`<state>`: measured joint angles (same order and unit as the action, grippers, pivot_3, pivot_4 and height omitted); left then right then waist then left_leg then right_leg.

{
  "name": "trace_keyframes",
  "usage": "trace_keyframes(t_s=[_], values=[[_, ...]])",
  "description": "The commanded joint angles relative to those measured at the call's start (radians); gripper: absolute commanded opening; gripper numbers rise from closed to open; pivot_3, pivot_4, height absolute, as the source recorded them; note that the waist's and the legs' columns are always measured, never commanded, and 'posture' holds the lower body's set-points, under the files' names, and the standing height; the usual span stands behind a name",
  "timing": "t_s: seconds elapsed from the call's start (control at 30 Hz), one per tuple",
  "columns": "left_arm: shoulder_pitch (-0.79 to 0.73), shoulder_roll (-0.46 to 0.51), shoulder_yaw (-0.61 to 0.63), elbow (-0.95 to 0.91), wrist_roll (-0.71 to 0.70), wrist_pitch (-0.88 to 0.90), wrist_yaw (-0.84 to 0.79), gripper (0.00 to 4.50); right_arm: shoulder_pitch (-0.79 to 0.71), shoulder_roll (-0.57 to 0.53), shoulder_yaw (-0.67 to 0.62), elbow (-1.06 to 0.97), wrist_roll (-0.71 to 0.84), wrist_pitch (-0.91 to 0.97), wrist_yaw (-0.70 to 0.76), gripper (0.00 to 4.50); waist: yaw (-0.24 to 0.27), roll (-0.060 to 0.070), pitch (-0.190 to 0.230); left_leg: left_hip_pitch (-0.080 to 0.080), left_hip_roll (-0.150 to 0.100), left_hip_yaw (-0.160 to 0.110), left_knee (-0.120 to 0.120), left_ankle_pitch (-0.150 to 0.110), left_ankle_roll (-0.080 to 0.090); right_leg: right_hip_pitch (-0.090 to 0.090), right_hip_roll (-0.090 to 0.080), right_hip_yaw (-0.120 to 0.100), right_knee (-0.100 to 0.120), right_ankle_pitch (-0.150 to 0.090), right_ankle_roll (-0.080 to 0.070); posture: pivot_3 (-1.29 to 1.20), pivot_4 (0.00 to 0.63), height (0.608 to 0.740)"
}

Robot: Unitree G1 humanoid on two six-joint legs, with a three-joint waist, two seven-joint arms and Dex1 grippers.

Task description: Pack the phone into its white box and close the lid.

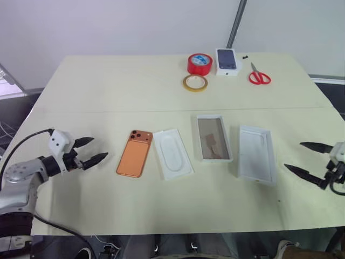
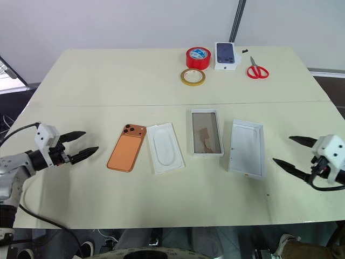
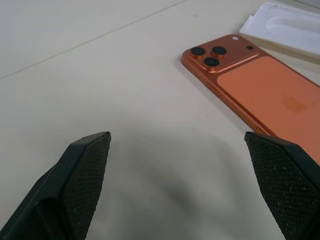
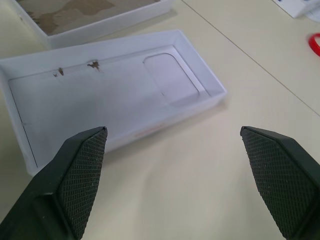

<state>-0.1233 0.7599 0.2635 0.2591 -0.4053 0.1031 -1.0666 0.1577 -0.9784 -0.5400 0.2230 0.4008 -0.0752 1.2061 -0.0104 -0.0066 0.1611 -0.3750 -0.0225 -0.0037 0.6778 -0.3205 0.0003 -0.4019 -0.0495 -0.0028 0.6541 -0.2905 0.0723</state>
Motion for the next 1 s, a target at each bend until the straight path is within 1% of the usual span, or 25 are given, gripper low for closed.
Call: trace_keyframes(t_s=[0.03,0.27,0.43,0.53,0.67,0.77,0.93,1.0], values=[[0.001,0.012,0.036,-0.026,-0.003,-0.017,0.015,4.50,0.000,-0.014,-0.034,-0.005,0.025,0.001,0.018,4.45,0.000,0.000,0.000,0.000,0.000,0.000,0.000,0.000,0.000,0.000,0.000,0.000,0.000,0.000,0.000,0.00,0.150,0.740],[-0.018,0.028,0.006,-0.066,-0.013,0.042,-0.015,4.50,-0.013,0.011,-0.006,-0.068,0.018,0.025,-0.015,4.45,0.000,0.000,0.000,0.000,0.000,0.000,0.000,0.000,0.000,0.000,0.000,0.000,0.000,0.000,0.000,0.00,0.150,0.740],[-0.011,0.034,0.013,-0.046,-0.015,0.005,-0.077,4.50,-0.015,0.018,0.005,-0.083,0.011,0.026,-0.025,4.45,0.000,0.000,0.000,0.000,0.000,0.000,0.000,0.000,0.000,0.000,0.000,0.000,0.000,0.000,0.000,0.00,0.150,0.740],[-0.009,0.029,0.019,-0.020,0.000,-0.052,-0.091,4.50,-0.016,0.019,0.010,-0.084,0.009,0.022,-0.027,4.45,0.000,0.000,0.000,0.000,0.000,0.000,0.000,0.000,0.000,0.000,0.000,0.000,0.000,0.000,0.000,0.00,0.150,0.740],[-0.016,0.040,-0.006,-0.023,-0.014,0.016,-0.112,4.50,-0.027,0.020,0.017,-0.091,0.011,0.028,-0.033,4.45,0.000,0.000,0.000,0.000,0.000,0.000,0.000,0.000,0.000,0.000,0.000,0.000,0.000,0.000,0.000,0.00,0.150,0.740],[-0.018,0.036,-0.003,-0.022,0.004,-0.007,-0.101,4.50,-0.035,0.019,0.020,-0.089,0.008,0.022,-0.036,4.45,0.000,0.000,0.000,0.000,0.000,0.000,0.000,0.000,0.000,0.000,0.000,0.000,0.000,0.000,0.000,0.00,0.150,0.740],[-0.031,0.038,-0.017,-0.058,-0.029,0.115,-0.099,4.50,-0.050,0.016,0.043,-0.115,0.012,0.034,-0.031,4.45,-0.001,0.000,0.000,0.000,0.000,0.000,0.000,0.000,0.000,0.000,0.000,0.000,0.000,0.000,0.000,0.00,0.150,0.740],[-0.038,0.044,-0.035,-0.097,-0.028,0.196,-0.078,4.50,-0.060,0.014,0.062,-0.147,0.017,0.045,-0.029,4.45,0.000,0.000,0.000,0.000,0.000,0.000,0.000,0.000,0.000,0.000,0.000,0.000,0.000,0.000,0.000,0.00,0.150,0.740]])
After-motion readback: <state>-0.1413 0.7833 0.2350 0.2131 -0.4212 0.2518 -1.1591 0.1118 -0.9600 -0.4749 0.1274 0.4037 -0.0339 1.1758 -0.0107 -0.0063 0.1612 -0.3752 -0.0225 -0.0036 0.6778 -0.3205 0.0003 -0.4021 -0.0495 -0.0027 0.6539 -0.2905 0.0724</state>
